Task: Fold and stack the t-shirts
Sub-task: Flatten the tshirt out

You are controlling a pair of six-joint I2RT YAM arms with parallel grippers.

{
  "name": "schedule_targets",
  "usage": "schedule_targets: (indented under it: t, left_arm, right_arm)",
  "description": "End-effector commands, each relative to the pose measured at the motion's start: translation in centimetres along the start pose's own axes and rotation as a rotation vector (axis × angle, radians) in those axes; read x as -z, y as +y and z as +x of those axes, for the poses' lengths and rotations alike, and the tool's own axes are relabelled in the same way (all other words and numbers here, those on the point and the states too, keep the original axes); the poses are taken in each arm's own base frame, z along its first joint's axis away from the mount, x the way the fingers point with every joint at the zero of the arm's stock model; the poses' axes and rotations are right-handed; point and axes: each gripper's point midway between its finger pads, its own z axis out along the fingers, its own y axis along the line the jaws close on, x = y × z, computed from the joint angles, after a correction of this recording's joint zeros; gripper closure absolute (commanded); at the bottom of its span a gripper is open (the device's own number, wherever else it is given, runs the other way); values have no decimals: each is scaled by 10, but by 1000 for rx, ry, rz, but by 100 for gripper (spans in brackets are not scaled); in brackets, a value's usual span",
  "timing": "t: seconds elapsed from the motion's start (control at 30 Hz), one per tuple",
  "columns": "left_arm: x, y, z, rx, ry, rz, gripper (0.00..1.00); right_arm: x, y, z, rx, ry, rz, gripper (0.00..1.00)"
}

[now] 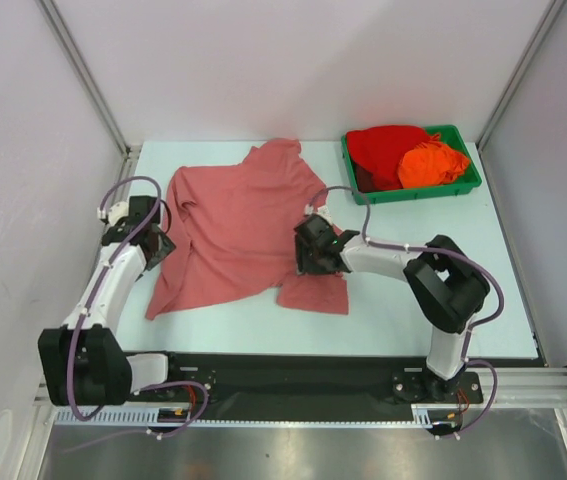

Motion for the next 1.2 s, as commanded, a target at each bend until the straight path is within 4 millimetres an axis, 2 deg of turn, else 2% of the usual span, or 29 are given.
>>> schedule_targets:
  t: [0.0,0.03,0.1,0.17,0.27,0.37,0.4,0.47,0.5,0.53,0.57,0.6,0.63,0.67,0.7,0.73,0.87,1.0,1.17]
  left_arm:
    - [-4,-18,8,-90,20,35,25]
    - [-1,-26,15,-127,22,46,25]
    - [-1,-35,29,-163,47,39,25]
    - [6,-45,52,-223,70,34,25]
    - [8,-38,64,-232,81,-14,26]
    - [12,-43,83,-250,125,5,28]
    - [19,-49,93,-292,126,21,28]
    - [25,-46,111,-331,141,-3,27]
    - [35,-49,123,-380,135,14,28]
    - [37,-47,132,-402,139,-1,28]
    - [41,-46,139,-378,137,-10,30]
    - [49,-43,149,-435,125,-11,31]
    - [53,-42,154,-454,114,-8,31]
    - [56,-42,160,-454,102,-14,32]
    - [64,-39,168,-510,88,-12,33]
    - [67,-37,169,-527,67,-24,33]
    - [76,-24,187,-577,39,-63,35]
    - [86,-13,203,-633,25,-54,38]
    - [86,-7,225,-676,71,-30,45]
  right_arm:
    - [-11,-130,43,-60,153,411,41]
    - [-10,-138,44,-74,160,420,41]
    - [-6,-156,32,-117,141,428,40]
    - [1,-164,23,-124,121,425,39]
    - [8,-185,15,-158,103,451,37]
    - [9,-200,10,-191,114,444,36]
    - [13,-199,5,-172,103,430,35]
    - [18,-185,-1,-153,86,366,32]
    - [31,-175,-11,-152,40,322,31]
    - [37,-166,-13,-141,29,287,29]
    - [46,-158,-18,-129,4,260,21]
    - [56,-153,-20,-123,-10,243,16]
    - [74,-144,-32,-126,-64,198,13]
    - [83,-141,-37,-126,-84,179,6]
    - [91,-139,-38,-124,-86,167,3]
    - [107,-133,-51,-119,-129,134,3]
    - [134,-137,-59,-126,-155,122,2]
    - [146,-147,-51,-144,-152,133,3]
    - [154,-149,-47,-159,-158,120,4]
